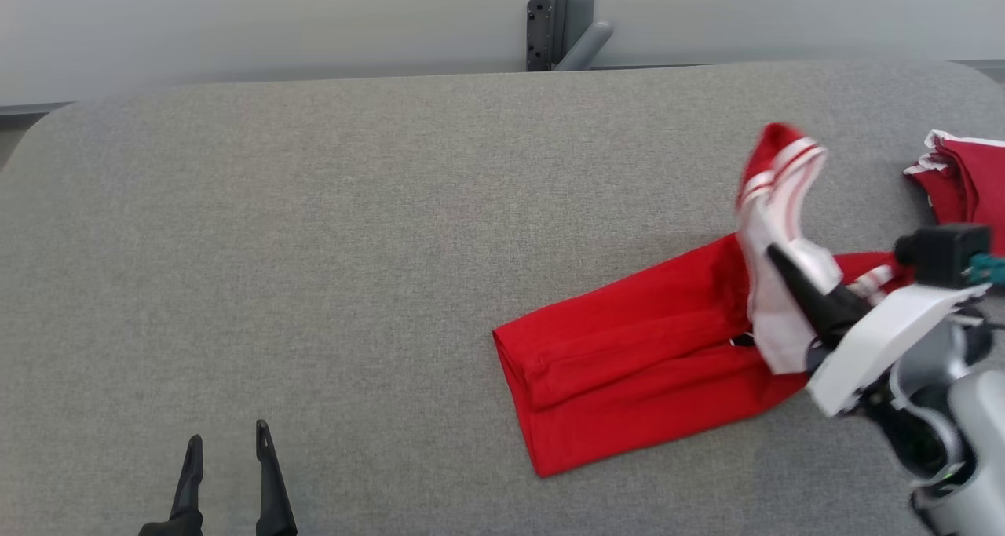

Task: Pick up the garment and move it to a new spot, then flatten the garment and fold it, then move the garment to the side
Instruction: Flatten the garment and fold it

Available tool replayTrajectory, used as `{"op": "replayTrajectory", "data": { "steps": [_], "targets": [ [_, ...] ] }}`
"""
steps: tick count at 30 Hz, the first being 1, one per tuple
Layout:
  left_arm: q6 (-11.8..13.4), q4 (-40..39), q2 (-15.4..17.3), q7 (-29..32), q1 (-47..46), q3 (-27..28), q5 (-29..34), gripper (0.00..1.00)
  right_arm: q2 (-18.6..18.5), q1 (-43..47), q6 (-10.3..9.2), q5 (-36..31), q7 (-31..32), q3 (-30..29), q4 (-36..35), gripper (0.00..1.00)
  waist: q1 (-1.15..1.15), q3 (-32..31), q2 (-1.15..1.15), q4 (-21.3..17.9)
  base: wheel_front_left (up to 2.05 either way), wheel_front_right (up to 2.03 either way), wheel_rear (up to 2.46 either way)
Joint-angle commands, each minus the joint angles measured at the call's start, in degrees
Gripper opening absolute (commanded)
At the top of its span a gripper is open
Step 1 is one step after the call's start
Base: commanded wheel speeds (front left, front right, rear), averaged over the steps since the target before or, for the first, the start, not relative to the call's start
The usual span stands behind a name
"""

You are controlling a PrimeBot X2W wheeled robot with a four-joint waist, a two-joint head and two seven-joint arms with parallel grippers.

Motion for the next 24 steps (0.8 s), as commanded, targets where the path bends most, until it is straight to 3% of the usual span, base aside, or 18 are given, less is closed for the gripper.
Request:
{"op": "replayTrajectory", "data": {
  "steps": [1, 5, 8, 10, 14, 18, 19, 20, 21, 24],
  "targets": [
    [0.29, 0.07, -0.07, -0.14, 0.71, 0.01, 0.52, 1.00, 1.03, 1.55, 0.00, -0.63, 0.58, 1.40, -1.74, 0.00, 0.00, -0.08, 0.22, -0.62, 0.00, 0.00, 0.00],
    [-0.02, 0.52, -0.09, -0.14, 0.06, -0.25, 0.78, 1.00, 8.88, 3.23, 0.00, -4.29, 1.33, 7.89, -3.33, 0.00, 0.00, 0.50, 0.22, -1.73, 0.00, 0.00, 0.00],
    [-0.10, 1.29, -0.11, -0.15, -1.29, -0.49, 1.16, 1.00, 17.39, 1.55, 0.01, -9.63, -0.94, 10.81, 3.00, 0.00, 0.00, 1.01, 0.22, -2.40, 0.00, 0.00, 0.00],
    [-0.30, 1.74, -0.12, -0.14, -1.68, -0.72, 1.13, 1.00, 20.76, 0.36, 0.00, -12.32, -2.56, 11.20, 7.19, 0.00, 0.00, 1.33, 0.22, -2.42, 0.00, 0.00, 0.00],
    [-0.40, 2.59, -0.11, -0.14, -2.20, -1.41, 0.80, 1.00, 24.02, -1.27, 0.00, -16.13, -5.25, 11.96, 13.75, 0.00, 0.00, 1.70, 0.22, -1.93, 0.00, 0.00, 0.00],
    [-0.10, 3.21, -0.12, -0.15, -2.12, -1.48, 0.24, 1.00, 25.03, -2.16, 0.00, -16.97, -6.33, 13.48, 17.21, 0.00, 0.00, 1.93, 0.22, -1.38, 0.00, 0.00, 0.00],
    [-0.03, 3.34, -0.12, -0.15, -2.11, -1.47, 0.00, 1.00, 25.11, -2.22, 0.00, -17.21, -6.38, 14.06, 17.64, 0.22, 0.00, 1.94, 0.22, -1.28, 0.00, 0.00, 0.00],
    [0.00, 3.45, -0.12, -0.14, -2.07, -1.49, -0.11, 1.00, 25.22, -2.29, 0.00, -17.44, -6.77, 14.68, 17.80, 0.58, 0.00, 1.94, 0.22, -1.22, 0.00, 0.00, 0.00],
    [0.06, 3.51, -0.12, -0.15, -2.01, -1.48, -0.14, 1.00, 25.27, -2.32, 0.00, -17.68, -7.22, 15.00, 17.74, 1.00, 0.00, 1.88, 0.22, -1.18, 0.00, 0.00, 0.00],
    [0.27, 3.84, -0.13, -0.15, -1.51, -1.20, -0.36, 1.00, 25.28, -1.30, 0.00, -18.29, -8.77, 15.82, 15.66, 1.00, 0.00, 1.25, 0.22, -1.12, 0.00, 0.00, 0.00]
  ]
}}
